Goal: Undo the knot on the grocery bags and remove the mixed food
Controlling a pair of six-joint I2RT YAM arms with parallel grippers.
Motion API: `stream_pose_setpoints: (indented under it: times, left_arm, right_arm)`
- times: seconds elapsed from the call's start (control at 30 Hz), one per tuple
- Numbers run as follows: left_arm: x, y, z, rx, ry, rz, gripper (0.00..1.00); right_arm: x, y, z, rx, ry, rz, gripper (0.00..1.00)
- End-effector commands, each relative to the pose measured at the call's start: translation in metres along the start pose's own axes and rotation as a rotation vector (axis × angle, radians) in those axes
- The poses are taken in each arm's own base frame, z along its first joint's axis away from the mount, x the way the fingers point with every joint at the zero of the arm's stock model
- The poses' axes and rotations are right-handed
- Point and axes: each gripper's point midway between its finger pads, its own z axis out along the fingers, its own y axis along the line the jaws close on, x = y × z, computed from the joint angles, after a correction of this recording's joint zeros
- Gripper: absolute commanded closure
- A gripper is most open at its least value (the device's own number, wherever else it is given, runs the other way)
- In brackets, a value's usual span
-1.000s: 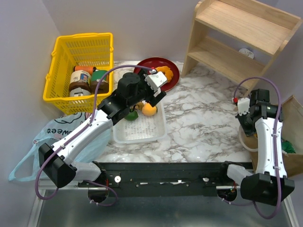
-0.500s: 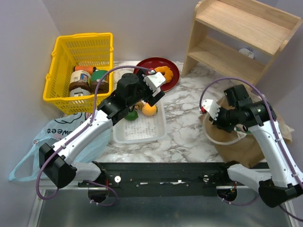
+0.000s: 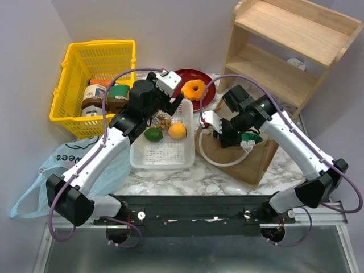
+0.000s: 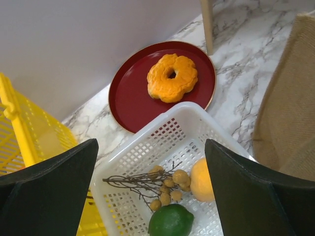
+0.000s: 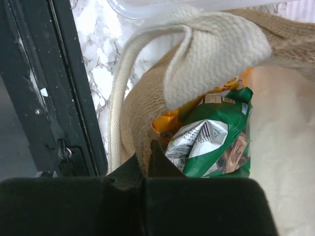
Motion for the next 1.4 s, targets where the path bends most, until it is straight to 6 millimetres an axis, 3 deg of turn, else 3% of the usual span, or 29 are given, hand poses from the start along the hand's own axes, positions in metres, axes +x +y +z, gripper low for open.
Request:
stream_pose_setpoints:
  times: [0.0, 0.03, 0.1, 0.13, 0.17, 0.2, 0.23, 0.27, 0.3, 0.33, 0.37, 0.4, 0.57, 0.63, 0.73, 0.83, 0.87, 0.9, 0.97, 1.0, 1.07, 1.17, 1.2, 1.27, 1.33, 1.37]
  left_arm:
    - [-0.029, 0.003, 0.005, 0.031, -0.063, -0.044, 0.01]
    - [-0.045, -0.013, 0.007, 0.133, -0.106, -0.042, 0.01]
    - [-0.040, -0.035, 0.024, 0.256, -0.086, -0.054, 0.01]
    - [-0.057, -0.038, 0.026, 0.293, -0.113, -0.061, 0.01]
    - [-0.048, -0.065, 0.041, 0.430, -0.081, -0.092, 0.01]
    - [-0.040, -0.080, 0.042, 0.510, -0.021, -0.121, 0.01]
    - [-0.067, -0.083, 0.043, 0.556, -0.055, -0.133, 0.01]
    - [-0.052, -0.107, 0.057, 0.676, 0.005, -0.178, 0.01]
    - [-0.045, -0.122, 0.055, 0.744, 0.071, -0.224, 0.01]
    - [-0.064, -0.124, 0.056, 0.774, 0.046, -0.224, 0.01]
    - [-0.044, -0.134, 0.074, 0.781, 0.113, -0.247, 0.01]
    - [-0.040, -0.144, 0.076, 0.800, 0.142, -0.253, 0.01]
    - [-0.028, -0.159, 0.097, 0.813, 0.134, -0.244, 0.01]
    - [-0.032, -0.165, 0.096, 0.853, 0.124, -0.221, 0.01]
    - [-0.024, -0.177, 0.095, 0.935, 0.135, -0.156, 0.01]
    - [-0.006, -0.181, 0.101, 0.903, 0.168, -0.054, 0.03]
    - [0.000, -0.187, 0.103, 0.895, 0.178, -0.007, 0.08]
    - [0.007, -0.189, 0.106, 0.890, 0.176, 0.053, 0.23]
    - [0.024, -0.198, 0.108, 0.911, 0.194, 0.110, 0.40]
    - [0.029, -0.199, 0.111, 0.911, 0.185, 0.140, 0.64]
    - [0.048, -0.199, 0.116, 0.885, 0.228, 0.142, 1.00]
    - [0.053, -0.198, 0.121, 0.871, 0.253, 0.079, 1.00]
    - [0.041, -0.191, 0.125, 0.861, 0.219, 0.031, 1.00]
    - [-0.002, -0.179, 0.126, 0.827, 0.158, -0.135, 1.00]
    - [-0.062, -0.159, 0.130, 0.785, -0.004, -0.198, 1.00]
    - [-0.088, -0.154, 0.123, 0.780, -0.055, -0.238, 1.00]
  right_arm:
    - [0.032, 0.063, -0.003, -0.110, 0.043, -0.044, 0.89]
    - [0.039, 0.071, -0.002, -0.115, 0.046, -0.049, 0.82]
    - [0.063, 0.087, 0.005, -0.126, 0.070, -0.024, 0.68]
    - [0.069, 0.091, 0.007, -0.128, 0.075, -0.005, 0.56]
    - [0.073, 0.094, 0.008, -0.127, 0.072, -0.001, 0.52]
    - [0.081, 0.097, 0.011, -0.121, 0.084, 0.007, 0.42]
    - [0.081, 0.097, 0.008, -0.095, 0.070, 0.009, 0.34]
    - [0.082, 0.096, 0.006, -0.081, 0.069, 0.009, 0.32]
    - [0.082, 0.095, 0.004, -0.063, 0.072, 0.006, 0.30]
    - [0.080, 0.093, -0.001, -0.043, 0.061, 0.002, 0.29]
    - [0.079, 0.091, -0.004, -0.024, 0.055, 0.001, 0.29]
    - [0.078, 0.091, -0.006, -0.013, 0.047, -0.001, 0.28]
    - [0.069, 0.095, -0.020, 0.016, -0.005, 0.011, 0.28]
    - [0.064, 0.088, -0.030, 0.077, -0.025, 0.015, 0.28]
    - [0.046, 0.075, -0.054, 0.201, -0.108, 0.018, 0.26]
    - [0.034, 0.058, -0.075, 0.307, -0.157, 0.065, 0.26]
    - [0.027, 0.050, -0.082, 0.352, -0.193, 0.075, 0.26]
    - [0.027, 0.040, -0.091, 0.399, -0.215, 0.105, 0.26]
    - [0.023, 0.025, -0.102, 0.486, -0.260, 0.136, 0.24]
    - [0.032, 0.016, -0.100, 0.528, -0.225, 0.155, 0.26]
    - [0.052, 0.012, -0.077, 0.505, -0.125, 0.177, 0.31]
    - [0.079, 0.014, -0.055, 0.485, -0.032, 0.201, 0.34]
    - [0.083, 0.018, -0.052, 0.470, -0.026, 0.194, 0.34]
    - [0.093, 0.024, -0.049, 0.462, -0.003, 0.182, 0.34]
    - [0.104, 0.023, -0.048, 0.482, 0.039, 0.157, 0.34]
    - [0.115, 0.025, -0.044, 0.478, 0.074, 0.152, 0.34]
